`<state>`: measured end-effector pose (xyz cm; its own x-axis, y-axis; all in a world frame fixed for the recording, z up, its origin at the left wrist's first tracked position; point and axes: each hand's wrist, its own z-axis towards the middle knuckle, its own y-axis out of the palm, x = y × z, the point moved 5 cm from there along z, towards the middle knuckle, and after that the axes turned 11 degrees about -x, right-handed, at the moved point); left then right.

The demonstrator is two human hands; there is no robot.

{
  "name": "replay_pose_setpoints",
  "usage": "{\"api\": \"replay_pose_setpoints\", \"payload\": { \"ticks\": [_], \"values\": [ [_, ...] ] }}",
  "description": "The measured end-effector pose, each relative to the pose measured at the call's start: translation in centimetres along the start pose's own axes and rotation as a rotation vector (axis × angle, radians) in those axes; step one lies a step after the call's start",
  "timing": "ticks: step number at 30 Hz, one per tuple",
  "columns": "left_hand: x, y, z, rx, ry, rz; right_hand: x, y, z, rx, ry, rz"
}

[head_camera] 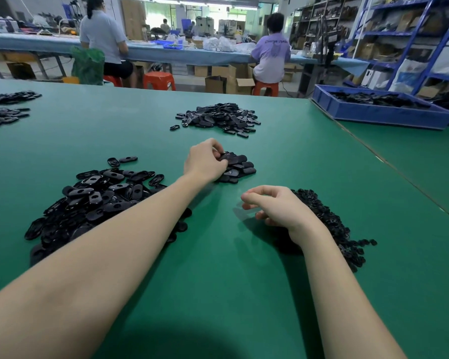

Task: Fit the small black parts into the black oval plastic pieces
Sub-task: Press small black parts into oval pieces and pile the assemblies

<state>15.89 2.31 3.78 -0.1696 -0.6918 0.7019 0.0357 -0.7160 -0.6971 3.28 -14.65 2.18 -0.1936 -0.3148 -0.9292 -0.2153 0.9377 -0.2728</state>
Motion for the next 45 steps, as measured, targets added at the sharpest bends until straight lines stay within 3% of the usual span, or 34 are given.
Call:
{"api": "replay_pose_setpoints", "payload": {
  "ticks": [7, 16, 21, 30, 35, 39, 45],
  "values": [
    [0.4, -0.2, -5.0, 0.077, 0.14, -0.144, -0.2, 0.1, 0.1, -0.01, 0.003, -0.059],
    [-0.5, -1.2, -9.5, -0.072, 0.168, -0.051, -1.5, 1.8, 0.5, 0.05, -0.147, -0.285],
    [-0.8, -2.5, -10.1, -0.097, 0.18, -0.023, -1.1, 2.9, 0.8, 0.041, -0.126, -0.482],
    [-3.9, -7.1, -10.0, -0.022, -0.041, 0.159, -1.2, 3.4, 1.2, 0.072, -0.1, -0.645],
    [-7.1, -10.1, -10.1, 0.152, -0.253, 0.332, -1.2, 3.6, 1.4, 0.081, -0.091, -0.693],
    [-8.8, -10.4, -9.9, 0.085, -0.361, 0.394, -1.1, 3.5, 1.4, 0.078, -0.097, -0.687],
    [-8.8, -10.9, -10.1, 0.092, -0.39, 0.315, -1.0, 3.5, 1.3, 0.063, -0.1, -0.67]
  ]
}}
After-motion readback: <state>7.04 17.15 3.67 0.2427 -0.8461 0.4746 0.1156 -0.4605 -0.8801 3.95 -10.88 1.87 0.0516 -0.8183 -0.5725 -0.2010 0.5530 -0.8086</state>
